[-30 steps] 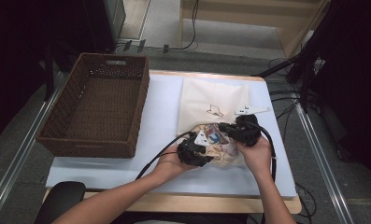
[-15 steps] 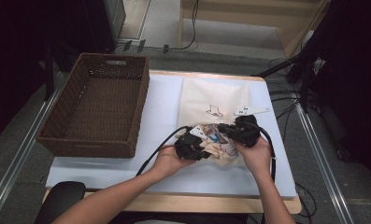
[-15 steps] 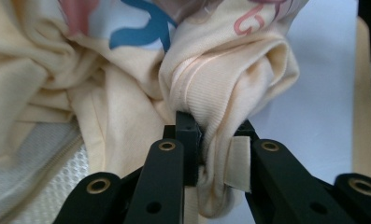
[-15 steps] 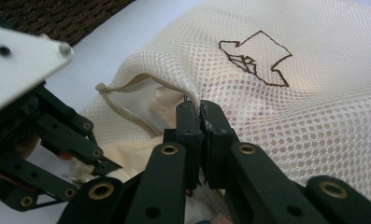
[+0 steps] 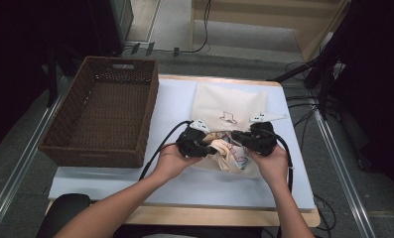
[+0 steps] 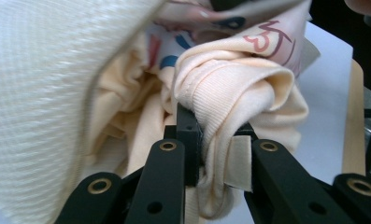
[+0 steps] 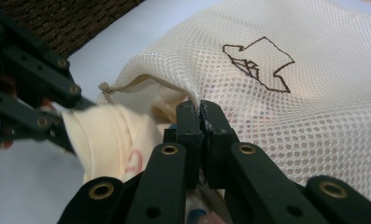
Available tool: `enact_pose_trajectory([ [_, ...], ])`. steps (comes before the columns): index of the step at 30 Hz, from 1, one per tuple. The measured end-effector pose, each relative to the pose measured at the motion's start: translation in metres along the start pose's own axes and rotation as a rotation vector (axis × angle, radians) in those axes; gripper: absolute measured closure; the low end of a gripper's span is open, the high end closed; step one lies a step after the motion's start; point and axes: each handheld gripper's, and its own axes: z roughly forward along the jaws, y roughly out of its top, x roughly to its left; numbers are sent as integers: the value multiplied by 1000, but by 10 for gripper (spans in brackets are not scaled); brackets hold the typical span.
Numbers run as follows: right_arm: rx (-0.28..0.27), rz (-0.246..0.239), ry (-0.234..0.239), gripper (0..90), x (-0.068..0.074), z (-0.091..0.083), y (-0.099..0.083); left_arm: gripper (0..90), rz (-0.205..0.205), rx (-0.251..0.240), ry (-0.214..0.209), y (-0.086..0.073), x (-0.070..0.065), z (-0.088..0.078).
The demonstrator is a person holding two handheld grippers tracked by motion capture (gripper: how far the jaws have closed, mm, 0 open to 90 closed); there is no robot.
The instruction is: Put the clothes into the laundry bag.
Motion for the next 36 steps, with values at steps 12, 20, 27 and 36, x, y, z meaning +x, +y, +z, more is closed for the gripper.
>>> enact_pose_trajectory([
  [12,6,-7,2,888,4,1,3,816,-26,-18,61,7,12,13],
  [20,-2,-17,14,889,7,3,7,812,-32,5,94,25,12,35],
  [27,7,-14,9,889,7,2,6,811,-34,8,120,30,12,47],
  [36,15,7,20,890,1,5,3,801,-42,2,147,30,20,58],
])
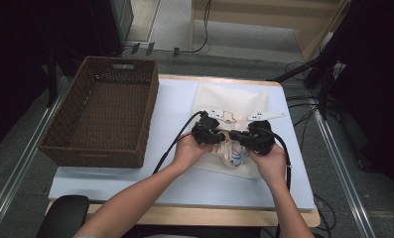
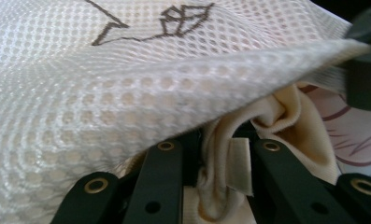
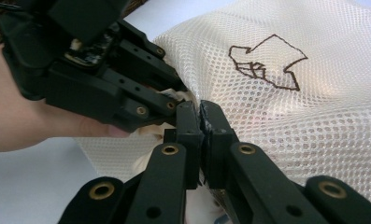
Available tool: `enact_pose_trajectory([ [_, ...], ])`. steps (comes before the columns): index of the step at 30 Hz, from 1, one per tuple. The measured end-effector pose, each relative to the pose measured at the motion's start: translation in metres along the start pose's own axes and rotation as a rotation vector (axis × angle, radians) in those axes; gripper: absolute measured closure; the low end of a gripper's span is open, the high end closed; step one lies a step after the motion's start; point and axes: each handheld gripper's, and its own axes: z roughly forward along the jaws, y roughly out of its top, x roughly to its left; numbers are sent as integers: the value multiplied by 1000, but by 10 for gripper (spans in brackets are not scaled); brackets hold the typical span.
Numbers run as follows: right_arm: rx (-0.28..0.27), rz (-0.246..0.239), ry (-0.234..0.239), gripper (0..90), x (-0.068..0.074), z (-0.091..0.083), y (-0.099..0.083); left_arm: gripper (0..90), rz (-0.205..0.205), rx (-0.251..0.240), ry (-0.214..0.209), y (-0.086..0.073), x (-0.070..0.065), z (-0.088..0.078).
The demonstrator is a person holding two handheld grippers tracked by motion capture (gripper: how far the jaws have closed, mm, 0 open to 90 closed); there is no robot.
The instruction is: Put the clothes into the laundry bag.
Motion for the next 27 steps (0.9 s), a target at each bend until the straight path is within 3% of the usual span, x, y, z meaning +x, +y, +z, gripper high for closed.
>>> enact_pose_trajectory([
  [8,8,-9,8,895,2,2,0,786,-8,-30,60,3,1,8],
  [13,7,-6,-1,893,-1,0,-1,746,-18,-20,6,4,3,3],
  [18,0,-4,0,892,-2,-2,-2,679,15,-4,-18,4,2,-6],
  [27,-1,6,-3,892,-6,-5,-4,484,38,18,-61,5,-7,-28],
])
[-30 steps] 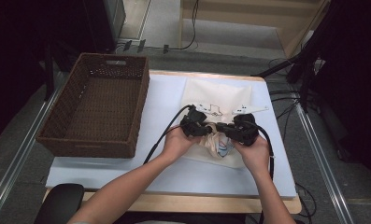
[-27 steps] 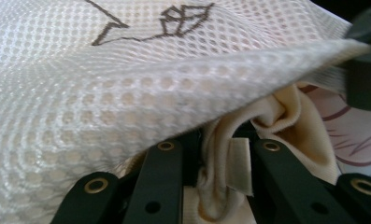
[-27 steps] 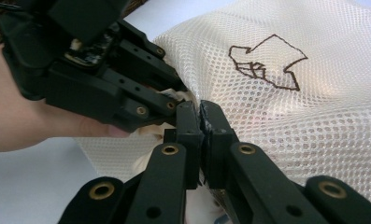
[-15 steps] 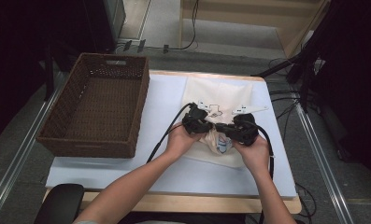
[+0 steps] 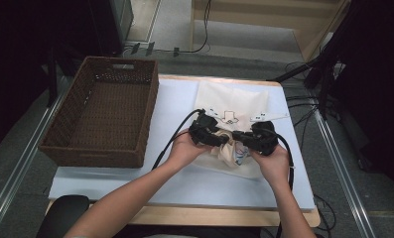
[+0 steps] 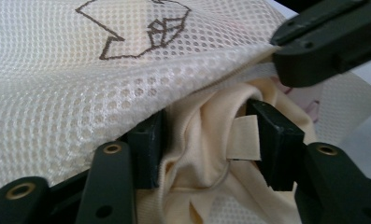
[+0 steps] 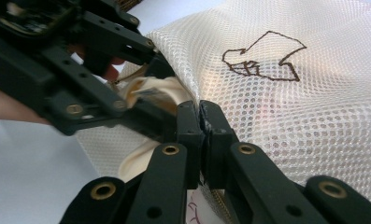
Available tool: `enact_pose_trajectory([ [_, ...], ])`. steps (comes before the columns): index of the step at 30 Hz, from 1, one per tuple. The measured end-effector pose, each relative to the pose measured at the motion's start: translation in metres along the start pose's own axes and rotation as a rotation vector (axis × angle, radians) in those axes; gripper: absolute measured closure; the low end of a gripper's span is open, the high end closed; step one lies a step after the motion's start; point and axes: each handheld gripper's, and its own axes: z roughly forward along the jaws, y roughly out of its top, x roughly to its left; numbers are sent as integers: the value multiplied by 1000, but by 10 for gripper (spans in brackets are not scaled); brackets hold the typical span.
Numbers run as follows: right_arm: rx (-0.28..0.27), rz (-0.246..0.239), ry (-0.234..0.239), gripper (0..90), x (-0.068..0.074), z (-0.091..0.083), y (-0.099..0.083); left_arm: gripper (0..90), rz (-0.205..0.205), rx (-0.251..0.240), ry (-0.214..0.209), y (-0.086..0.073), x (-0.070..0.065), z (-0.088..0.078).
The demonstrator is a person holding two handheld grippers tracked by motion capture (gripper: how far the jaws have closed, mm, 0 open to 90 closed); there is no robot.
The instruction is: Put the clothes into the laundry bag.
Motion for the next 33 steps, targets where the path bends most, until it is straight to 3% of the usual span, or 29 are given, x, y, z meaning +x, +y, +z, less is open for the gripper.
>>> enact_pose_trajectory([
  [5,0,-2,-2,892,-1,-2,-1,425,-1,-4,-30,-1,-2,-12],
  [9,1,1,-2,892,-1,-2,-1,340,-32,-12,-93,-1,-1,-21],
  [10,0,-2,-3,892,-1,-2,-1,296,-29,-7,-90,0,-1,-24],
  [16,3,1,-2,892,-1,-2,-1,300,10,-36,-86,1,-7,-42],
  [21,3,-3,-3,892,-1,-3,-1,323,46,-23,-99,0,-15,-53],
  [24,5,-2,-1,890,0,-3,-1,345,66,-23,-108,-1,-20,-58],
  [26,6,-4,-1,890,0,-3,-1,422,66,-40,-125,-4,-22,-61],
  [30,4,-9,-4,890,1,-3,0,568,46,-68,-182,-9,-23,-63],
  [33,7,-12,-5,890,1,-3,0,644,53,-67,-230,-12,-25,-59],
])
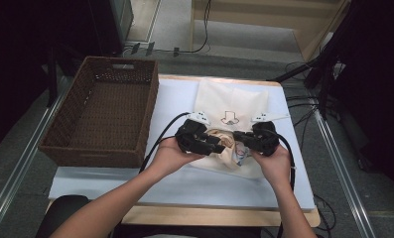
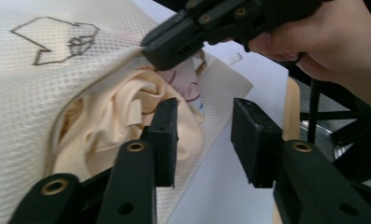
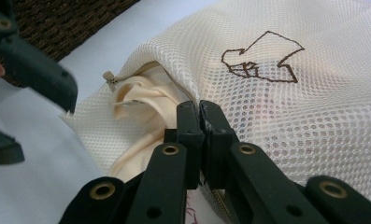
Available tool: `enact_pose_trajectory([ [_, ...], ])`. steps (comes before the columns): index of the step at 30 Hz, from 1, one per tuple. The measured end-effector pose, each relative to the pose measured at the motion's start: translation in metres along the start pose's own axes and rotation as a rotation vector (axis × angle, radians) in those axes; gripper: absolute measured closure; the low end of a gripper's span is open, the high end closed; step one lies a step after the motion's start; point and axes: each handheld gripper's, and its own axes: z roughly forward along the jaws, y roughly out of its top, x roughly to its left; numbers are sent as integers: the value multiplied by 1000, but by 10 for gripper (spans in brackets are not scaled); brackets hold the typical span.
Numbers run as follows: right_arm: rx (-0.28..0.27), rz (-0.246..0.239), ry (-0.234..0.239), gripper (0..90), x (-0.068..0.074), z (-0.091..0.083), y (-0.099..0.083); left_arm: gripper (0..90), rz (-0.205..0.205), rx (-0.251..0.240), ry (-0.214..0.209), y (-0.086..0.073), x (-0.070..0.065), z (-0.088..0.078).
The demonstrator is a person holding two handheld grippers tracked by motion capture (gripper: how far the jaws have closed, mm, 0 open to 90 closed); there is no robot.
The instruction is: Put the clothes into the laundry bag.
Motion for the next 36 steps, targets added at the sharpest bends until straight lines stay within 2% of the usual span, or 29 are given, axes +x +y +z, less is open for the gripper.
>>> enact_pose_trajectory([
  [1,-1,-8,-5,890,0,1,0,688,11,1,-8,-1,-1,2],
  [4,-1,-9,-6,890,1,1,1,735,29,13,-18,-4,-2,8],
  [8,2,-15,-11,890,1,2,2,821,21,20,-23,-8,-1,13],
  [9,0,-16,-11,890,1,2,2,869,19,26,-29,-9,0,15],
  [12,-3,-13,-17,889,2,2,3,900,20,52,-65,-11,0,22],
  [16,-5,-24,-19,890,3,4,4,900,55,80,-55,-14,-5,36],
  [21,-6,-18,-25,889,4,3,3,900,103,111,-14,-18,-10,51],
  [23,-8,-18,-28,889,4,3,2,900,103,107,-20,-22,-10,58],
  [27,-9,-22,-31,889,5,3,2,900,101,110,9,-28,-11,68],
  [32,-7,-12,-31,889,6,3,0,900,98,121,20,-33,-6,80],
  [34,-7,-7,-31,889,6,3,-1,900,103,114,42,-34,-6,85],
  [36,-6,-4,-34,889,6,2,-1,898,92,104,59,-34,-5,89],
])
